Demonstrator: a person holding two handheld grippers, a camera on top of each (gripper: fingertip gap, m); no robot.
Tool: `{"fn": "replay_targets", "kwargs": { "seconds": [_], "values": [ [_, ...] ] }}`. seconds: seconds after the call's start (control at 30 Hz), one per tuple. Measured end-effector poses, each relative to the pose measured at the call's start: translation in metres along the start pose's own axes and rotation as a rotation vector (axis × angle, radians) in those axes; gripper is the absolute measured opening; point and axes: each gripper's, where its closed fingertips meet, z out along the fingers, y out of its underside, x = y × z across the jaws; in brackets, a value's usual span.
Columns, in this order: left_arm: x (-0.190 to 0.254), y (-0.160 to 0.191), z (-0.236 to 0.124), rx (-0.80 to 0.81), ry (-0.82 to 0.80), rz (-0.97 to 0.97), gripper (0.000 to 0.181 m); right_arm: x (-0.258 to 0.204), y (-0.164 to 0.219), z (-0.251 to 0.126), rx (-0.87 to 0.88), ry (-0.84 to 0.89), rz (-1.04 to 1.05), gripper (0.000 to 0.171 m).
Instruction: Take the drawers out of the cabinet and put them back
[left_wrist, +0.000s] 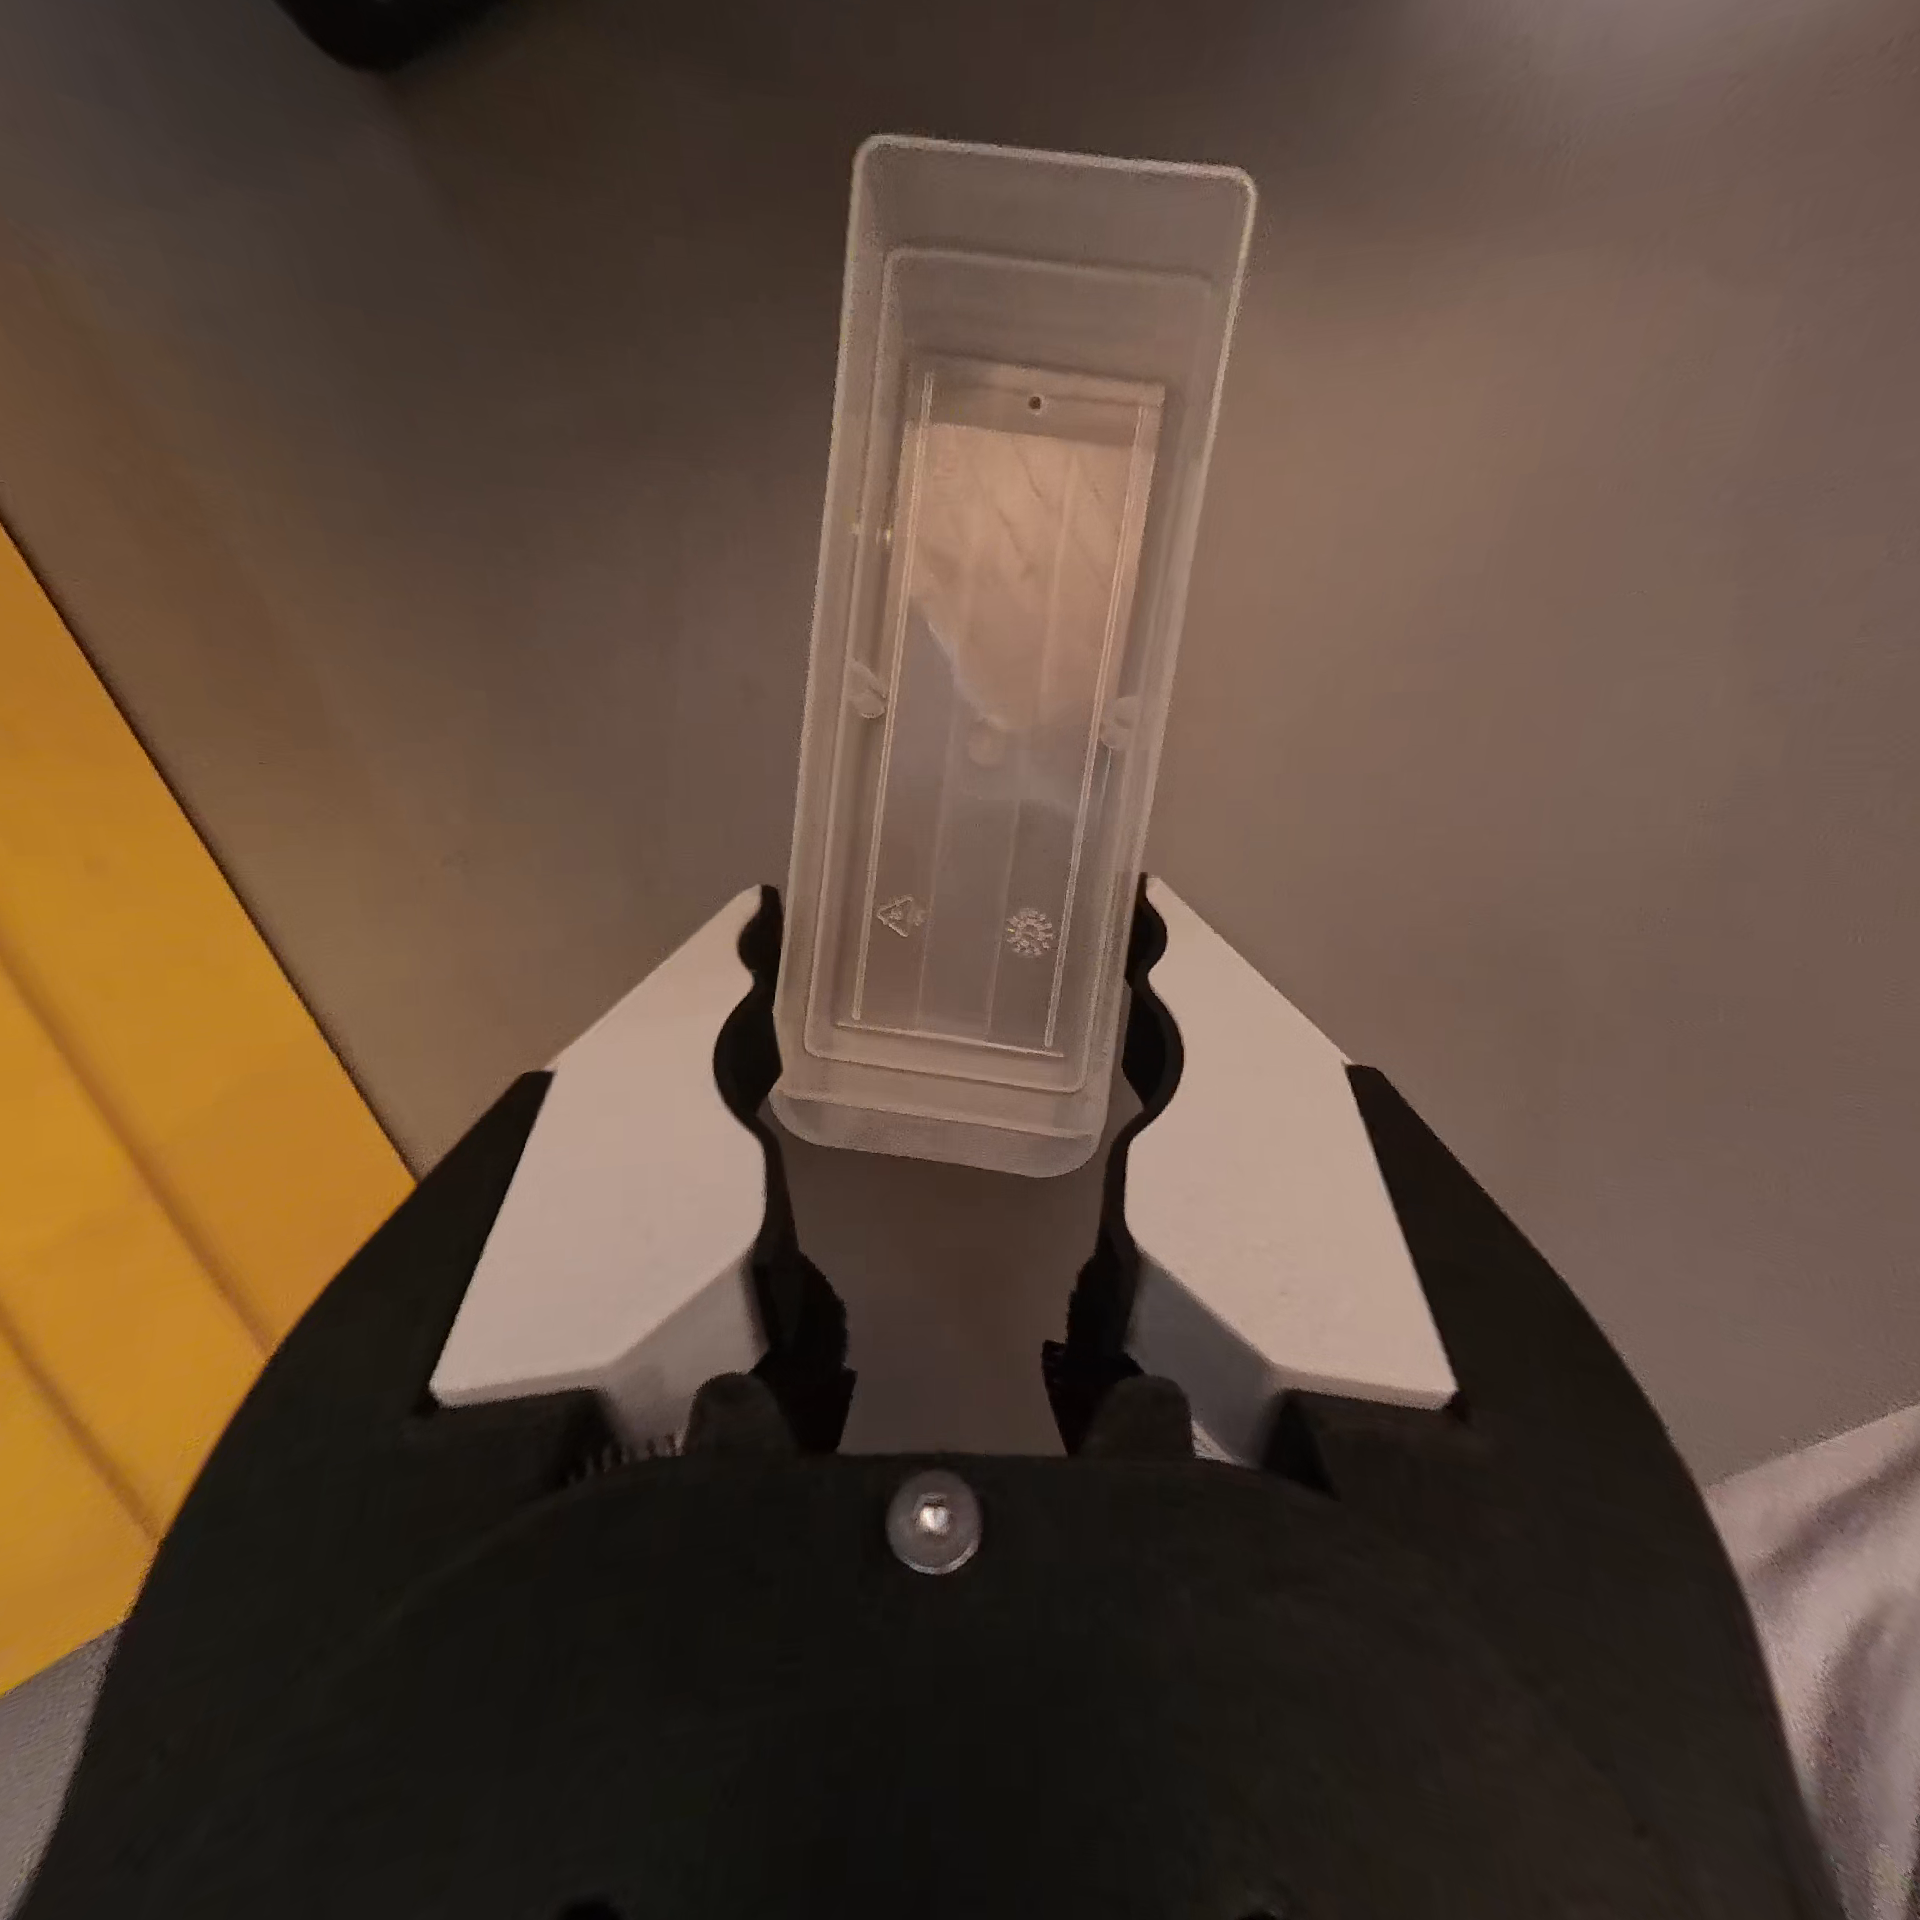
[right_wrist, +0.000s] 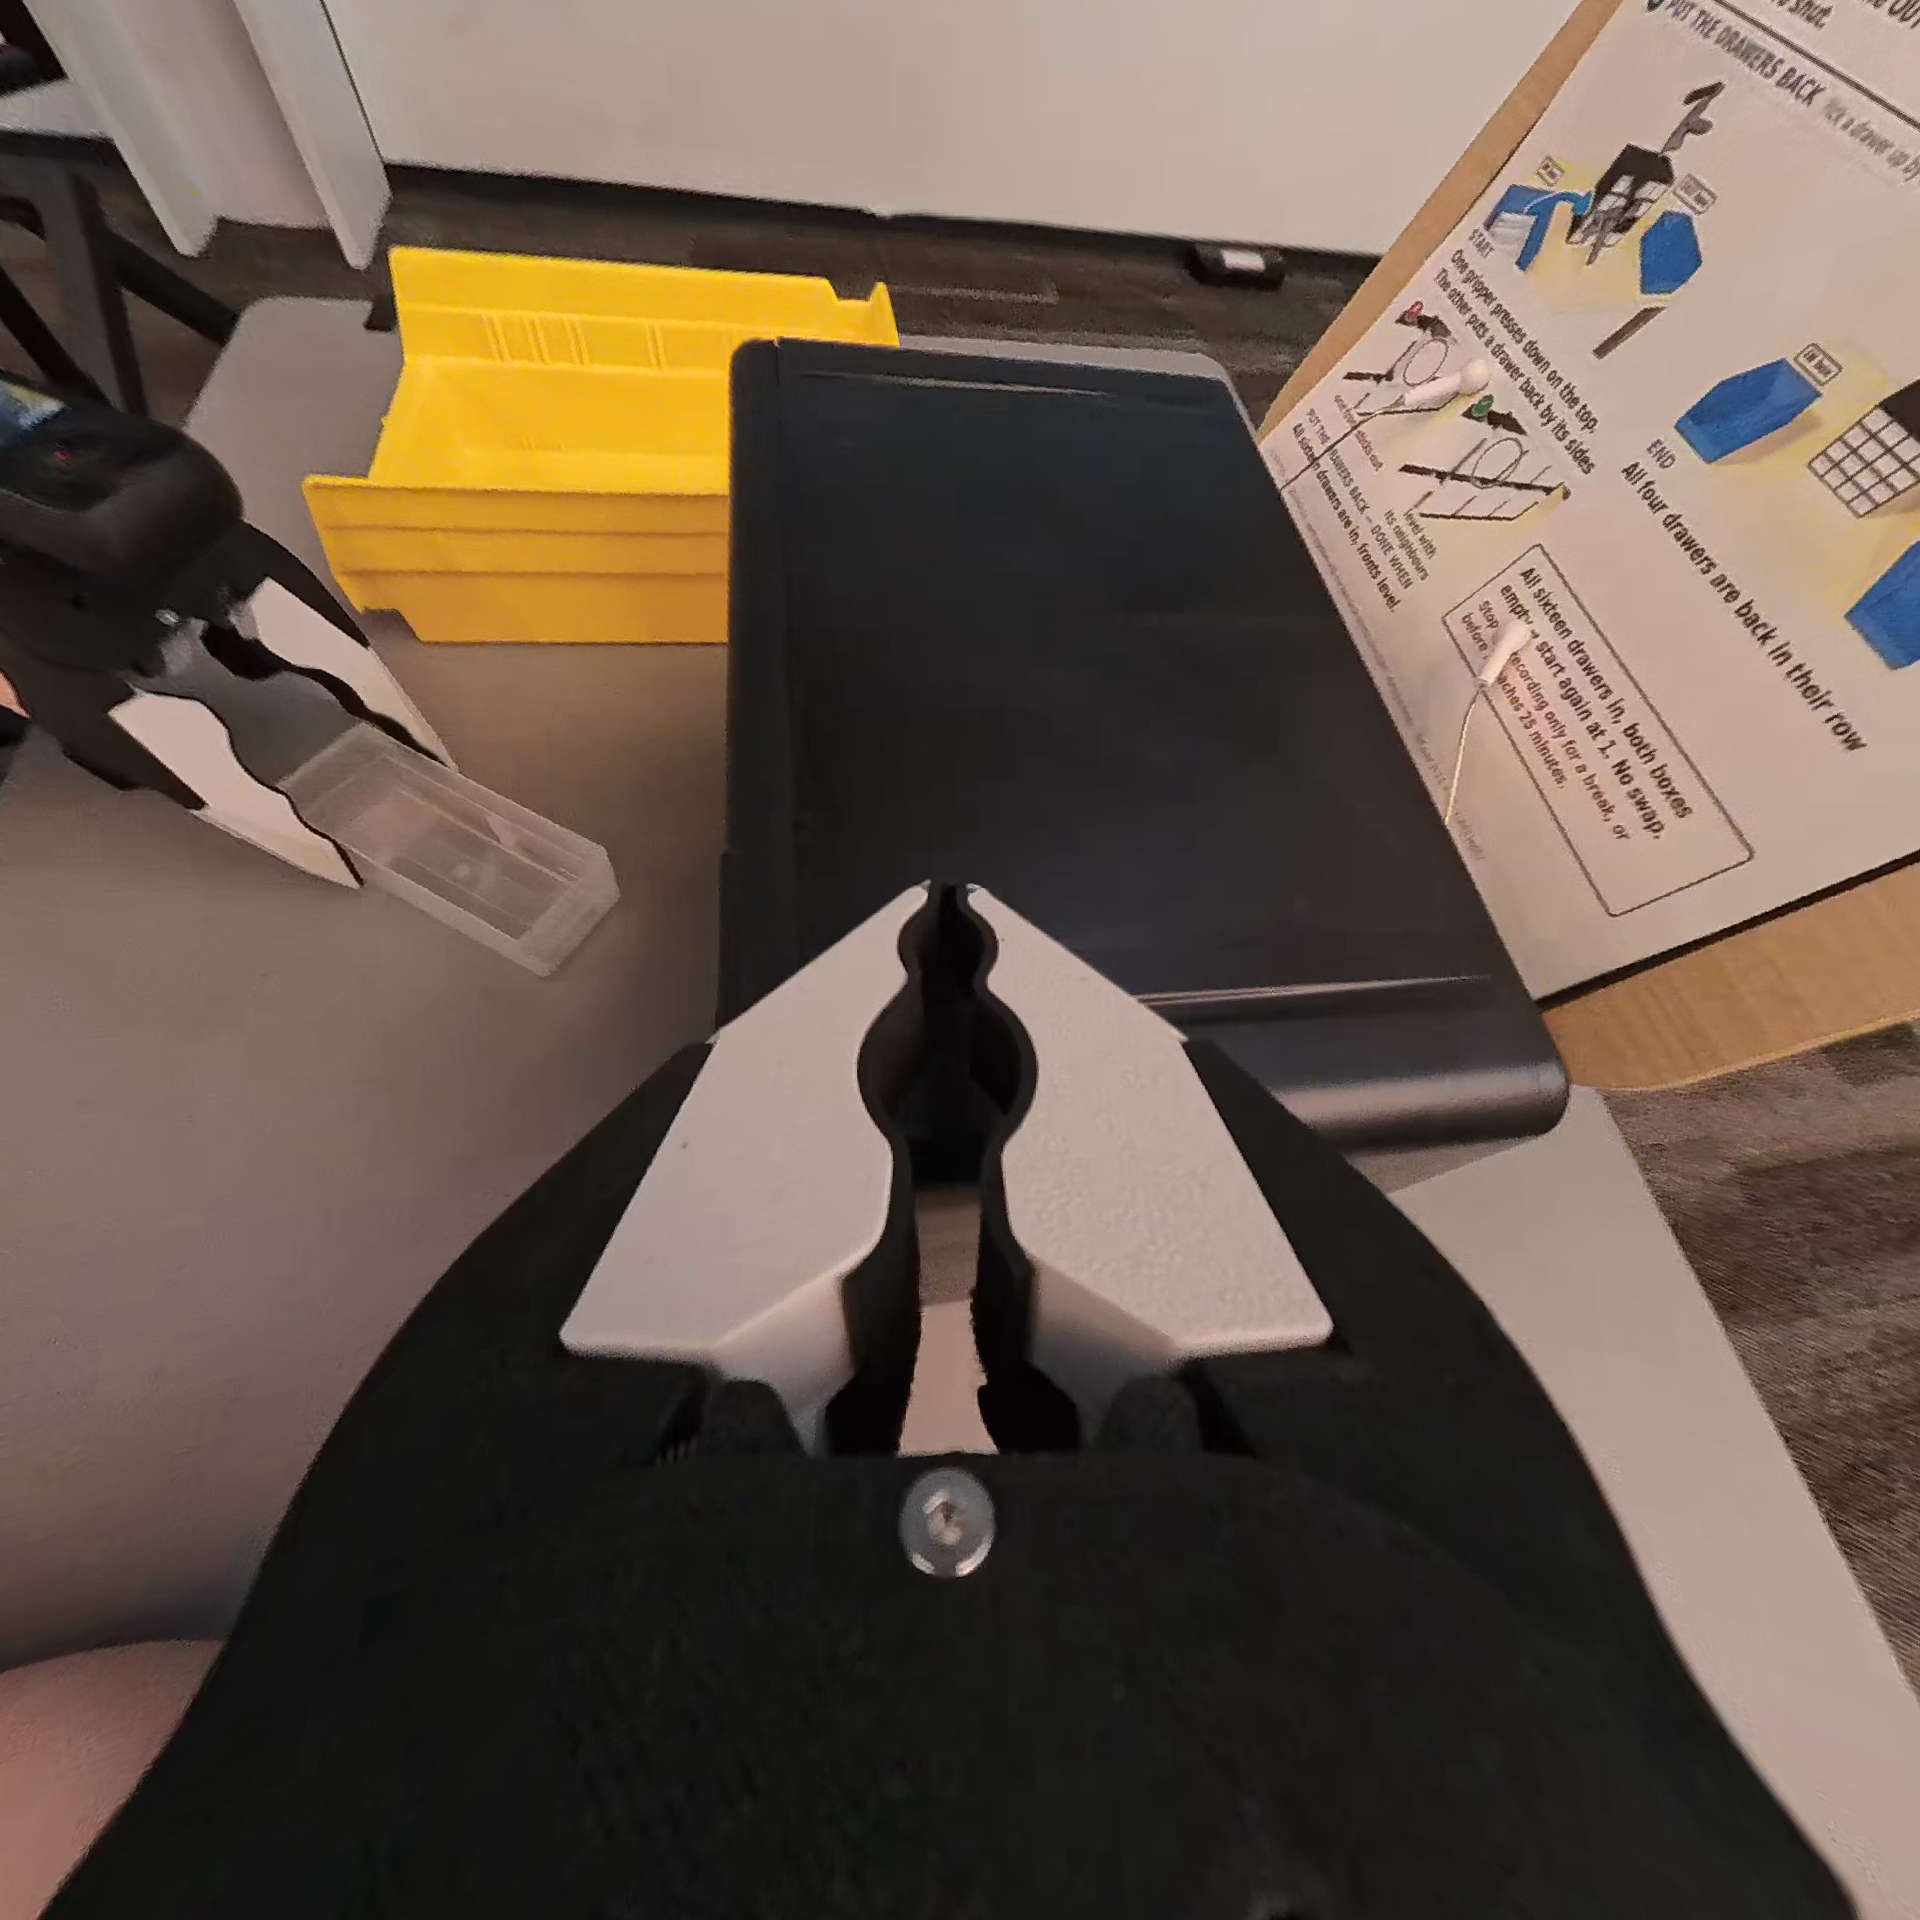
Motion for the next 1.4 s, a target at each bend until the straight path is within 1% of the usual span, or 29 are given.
{"fn": "replay_targets", "kwargs": {
  "seconds": [0.07, 0.17, 0.33, 0.5, 0.67, 0.8, 0.9, 1.0, 1.13, 1.27, 1.4],
  "values": [
    [0.001, 0.0, 0.001, -0.016, 0.012, -0.02, 0.065, 0.0, 0.0, -0.001, 0.015, -0.009, 0.019, 0.0],
    [0.005, 0.007, 0.005, -0.086, 0.051, -0.058, 0.063, 0.0, 0.0, -0.001, 0.018, 0.003, 0.014, 0.0],
    [0.006, -0.001, -0.002, -0.109, -0.01, -0.07, 0.062, 0.0, 0.001, -0.001, -0.004, 0.044, -0.003, 0.0],
    [0.01, -0.032, -0.018, -0.074, -0.054, -0.08, 0.061, 0.0, 0.001, -0.001, -0.019, 0.07, -0.017, 0.0],
    [0.015, -0.075, -0.024, 0.025, 0.018, -0.203, 0.061, 0.0, 0.001, -0.001, -0.019, 0.07, -0.009, 0.0],
    [0.011, -0.095, -0.018, 0.047, 0.049, -0.289, 0.061, 0.0, 0.001, -0.001, -0.021, 0.074, -0.008, 0.0],
    [0.004, -0.099, -0.014, 0.034, 0.029, -0.325, 0.061, 0.001, 0.001, -0.001, -0.022, 0.076, -0.012, 0.0],
    [0.006, -0.103, -0.012, 0.016, 0.05, -0.35, 0.061, 0.001, 0.001, -0.001, -0.022, 0.074, -0.014, 0.0],
    [0.003, -0.108, -0.011, -0.015, 0.002, -0.342, 0.061, 0.001, 0.001, -0.001, -0.017, 0.068, -0.012, 0.0],
    [0.007, -0.11, -0.008, -0.056, 0.003, -0.351, 0.061, 0.001, 0.001, -0.001, -0.012, 0.062, -0.011, 0.0],
    [0.009, -0.113, -0.011, -0.043, -0.017, -0.344, 0.061, 0.0, 0.001, -0.001, -0.008, 0.056, -0.009, 0.0]
  ]
}}
